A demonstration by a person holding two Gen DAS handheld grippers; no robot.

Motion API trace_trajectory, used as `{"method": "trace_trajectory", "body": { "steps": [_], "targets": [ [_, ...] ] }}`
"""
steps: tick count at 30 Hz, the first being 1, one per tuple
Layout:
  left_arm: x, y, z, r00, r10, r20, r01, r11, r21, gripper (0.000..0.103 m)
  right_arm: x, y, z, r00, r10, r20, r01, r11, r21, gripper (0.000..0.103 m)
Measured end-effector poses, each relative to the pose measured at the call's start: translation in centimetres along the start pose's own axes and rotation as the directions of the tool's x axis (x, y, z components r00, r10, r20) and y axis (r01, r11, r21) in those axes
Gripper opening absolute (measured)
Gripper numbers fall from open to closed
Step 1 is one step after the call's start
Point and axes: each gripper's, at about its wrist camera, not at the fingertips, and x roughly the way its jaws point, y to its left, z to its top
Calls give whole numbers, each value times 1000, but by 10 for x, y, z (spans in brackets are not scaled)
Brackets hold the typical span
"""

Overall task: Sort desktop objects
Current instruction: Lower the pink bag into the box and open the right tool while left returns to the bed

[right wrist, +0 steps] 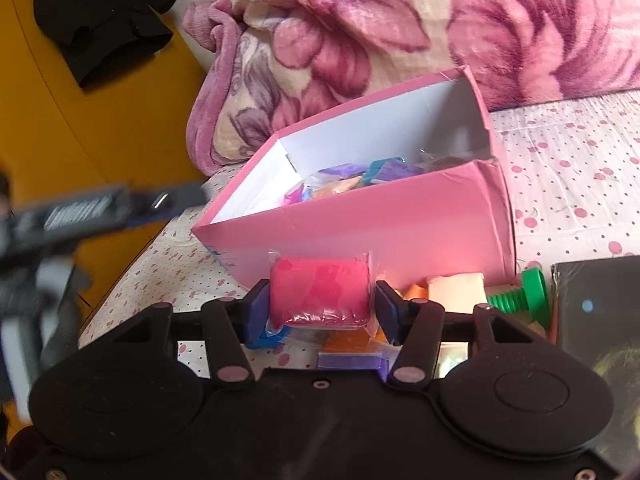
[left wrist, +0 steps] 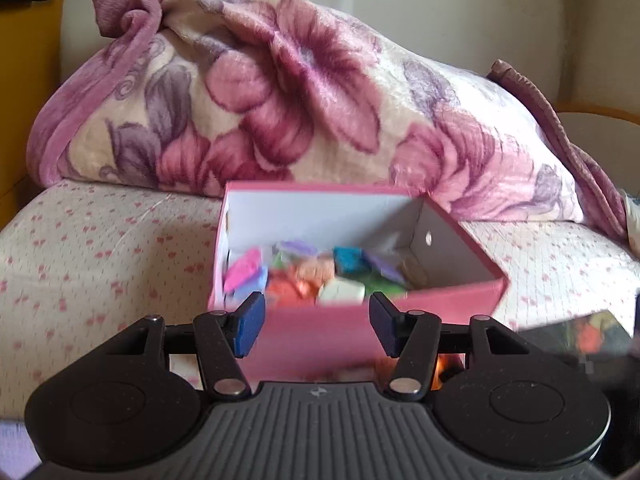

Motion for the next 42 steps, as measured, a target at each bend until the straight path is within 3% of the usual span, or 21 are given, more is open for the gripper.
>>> {"method": "trace_trajectory", "body": {
  "steps": [2, 4, 6, 9, 12, 17, 25, 33, 42],
  "targets": [
    [0, 0, -22, 1000, 5, -1, -5, 1000, 15, 75, 0, -1, -1, 1000, -10, -3, 10, 1000, -1, 55],
    [9, -1, -40, 998, 16, -60, -14, 999, 35, 75, -1, -1, -1, 1000, -24, -6, 24, 1000, -9, 55],
    [18, -2, -49, 991, -22, -134, 29, 998, 47, 75, -2, 0, -1, 999, -38, -6, 37, 999, -23, 55],
    [22, -2, -56, 984, -55, -169, 65, 996, 57, 76, -7, 6, 0, 998, -56, 3, 57, 997, -52, 55],
    [24, 1, -59, 978, -86, -188, 99, 993, 58, 87, -14, 15, 5, 997, -70, 22, 71, 995, -66, 55],
    [24, 4, -61, 980, -83, -180, 98, 992, 78, 88, -25, 30, 12, 994, -91, 54, 96, 991, -89, 55],
    [15, 8, -58, 980, -105, -170, 116, 992, 54, 88, -12, 54, 59, 988, -143, 57, 151, 973, -175, 55],
    [13, 16, -55, 980, -115, -162, 121, 992, 25, 88, 25, 44, 104, 977, -214, -15, 207, 959, -193, 55],
    [15, 20, -53, 978, -133, -161, 136, 991, 5, 88, 90, 5, 144, 941, -309, -138, 284, 943, -174, 55]
  ]
}}
